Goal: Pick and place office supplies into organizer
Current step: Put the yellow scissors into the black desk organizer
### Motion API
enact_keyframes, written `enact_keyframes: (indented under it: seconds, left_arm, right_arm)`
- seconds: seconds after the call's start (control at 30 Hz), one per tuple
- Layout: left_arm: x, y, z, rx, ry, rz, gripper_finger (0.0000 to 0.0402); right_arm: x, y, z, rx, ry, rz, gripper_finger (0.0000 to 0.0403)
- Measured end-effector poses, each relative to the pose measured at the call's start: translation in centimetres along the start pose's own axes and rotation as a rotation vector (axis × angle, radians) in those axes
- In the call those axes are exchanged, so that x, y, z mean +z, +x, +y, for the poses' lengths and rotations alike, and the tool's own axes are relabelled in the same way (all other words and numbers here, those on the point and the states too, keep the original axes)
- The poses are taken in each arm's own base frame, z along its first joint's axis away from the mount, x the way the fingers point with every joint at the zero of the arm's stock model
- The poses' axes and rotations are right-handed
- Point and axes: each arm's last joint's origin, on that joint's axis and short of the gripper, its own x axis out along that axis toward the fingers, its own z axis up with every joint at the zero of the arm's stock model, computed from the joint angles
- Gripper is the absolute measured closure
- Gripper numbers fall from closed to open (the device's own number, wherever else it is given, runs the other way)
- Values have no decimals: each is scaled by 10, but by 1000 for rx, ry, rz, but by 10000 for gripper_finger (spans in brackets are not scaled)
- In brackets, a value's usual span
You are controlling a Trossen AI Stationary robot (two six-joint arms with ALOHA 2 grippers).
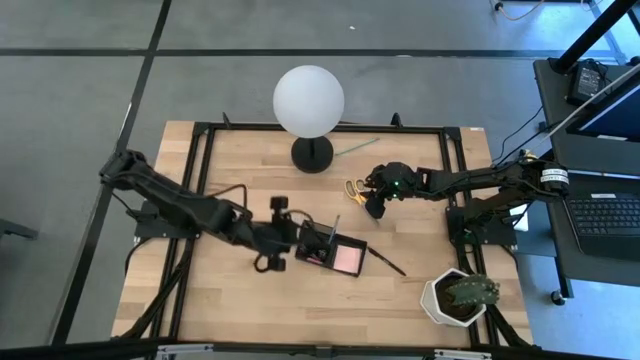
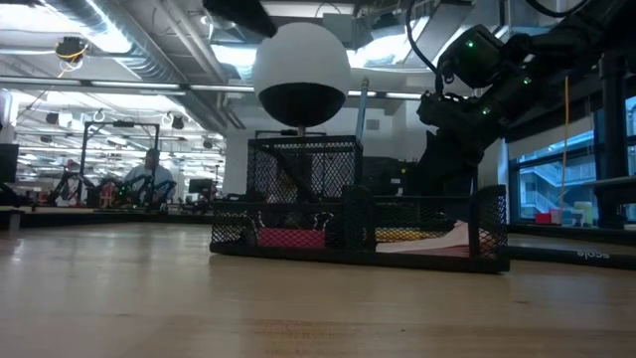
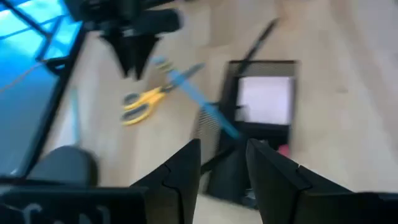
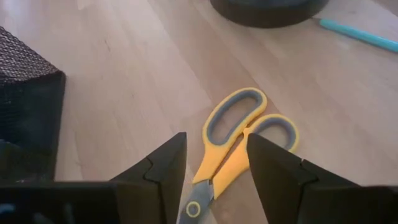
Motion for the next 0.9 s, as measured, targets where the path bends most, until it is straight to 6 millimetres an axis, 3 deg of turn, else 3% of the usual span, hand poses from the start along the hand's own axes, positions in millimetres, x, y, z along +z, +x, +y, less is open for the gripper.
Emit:
enact_keyframes:
  seconds: [0.2, 0.43, 0.7, 0.9]
  left_arm:
    - [-23, 8, 33, 18, -54, 19, 279]
    - [-63, 15, 68, -56, -145, -128, 279]
    - [-111, 26, 91, -63, -207, -268, 279]
    - [-132, 35, 101, 6, -225, -284, 279]
  right_arm:
    - [2, -1, 1, -2, 58, 19, 232]
    - [30, -9, 10, -16, 84, 66, 232]
    - [38, -11, 11, -26, 187, 70, 232]
    - [43, 6, 14, -60, 187, 154, 232]
